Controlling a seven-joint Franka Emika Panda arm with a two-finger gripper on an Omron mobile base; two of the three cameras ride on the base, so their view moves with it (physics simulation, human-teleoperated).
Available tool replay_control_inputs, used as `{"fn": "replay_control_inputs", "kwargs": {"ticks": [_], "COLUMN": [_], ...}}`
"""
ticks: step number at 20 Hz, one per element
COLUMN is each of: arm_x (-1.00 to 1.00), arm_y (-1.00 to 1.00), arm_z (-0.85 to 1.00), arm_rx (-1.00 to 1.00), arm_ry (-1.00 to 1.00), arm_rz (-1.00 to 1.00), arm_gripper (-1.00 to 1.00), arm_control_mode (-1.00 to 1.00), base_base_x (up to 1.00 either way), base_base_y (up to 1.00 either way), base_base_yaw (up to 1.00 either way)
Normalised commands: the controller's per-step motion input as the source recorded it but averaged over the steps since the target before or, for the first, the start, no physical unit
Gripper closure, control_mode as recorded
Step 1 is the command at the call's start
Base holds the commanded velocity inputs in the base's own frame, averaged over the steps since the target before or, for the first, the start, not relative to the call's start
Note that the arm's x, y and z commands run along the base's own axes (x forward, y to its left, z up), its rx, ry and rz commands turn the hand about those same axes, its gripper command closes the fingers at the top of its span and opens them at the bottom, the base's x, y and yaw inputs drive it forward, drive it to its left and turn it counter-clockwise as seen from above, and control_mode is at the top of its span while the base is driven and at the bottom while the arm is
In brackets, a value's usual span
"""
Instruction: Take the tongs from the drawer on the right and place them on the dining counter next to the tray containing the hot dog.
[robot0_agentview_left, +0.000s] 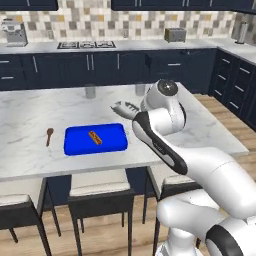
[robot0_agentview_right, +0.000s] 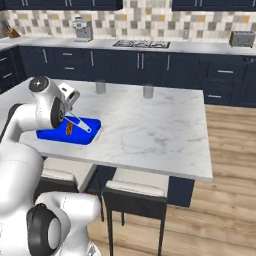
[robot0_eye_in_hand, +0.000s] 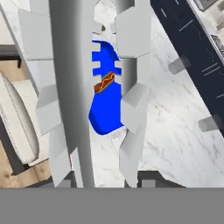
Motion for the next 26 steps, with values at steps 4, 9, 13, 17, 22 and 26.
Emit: {"fn": "replay_control_inputs", "kwargs": {"ticks": [4,9,13,17,22,26], "arm_x": [0.00,0.00,0.00,0.00,0.00,0.00], "arm_y": [0.00,0.00,0.00,0.00,0.00,0.00], "arm_z": [0.00,0.00,0.00,0.00,0.00,0.00], "arm_rx": [0.00,0.00,0.00,0.00,0.00,0.00], "arm_ry": [0.00,0.00,0.00,0.00,0.00,0.00], "arm_rz": [0.00,0.00,0.00,0.00,0.00,0.00], "arm_gripper": [1.00,1.00,1.00,1.00,1.00,1.00], "arm_control_mode": [1.00,1.00,1.00,1.00,1.00,1.00], "base_base_x": [0.19,0.44,0.39,0.23,0.40,0.13], "base_base_y": [-0.55,-0.02,0.00,0.00,0.00,0.00], "base_base_yaw": [0.01,0.00,0.00,-0.02,-0.04,0.00]}}
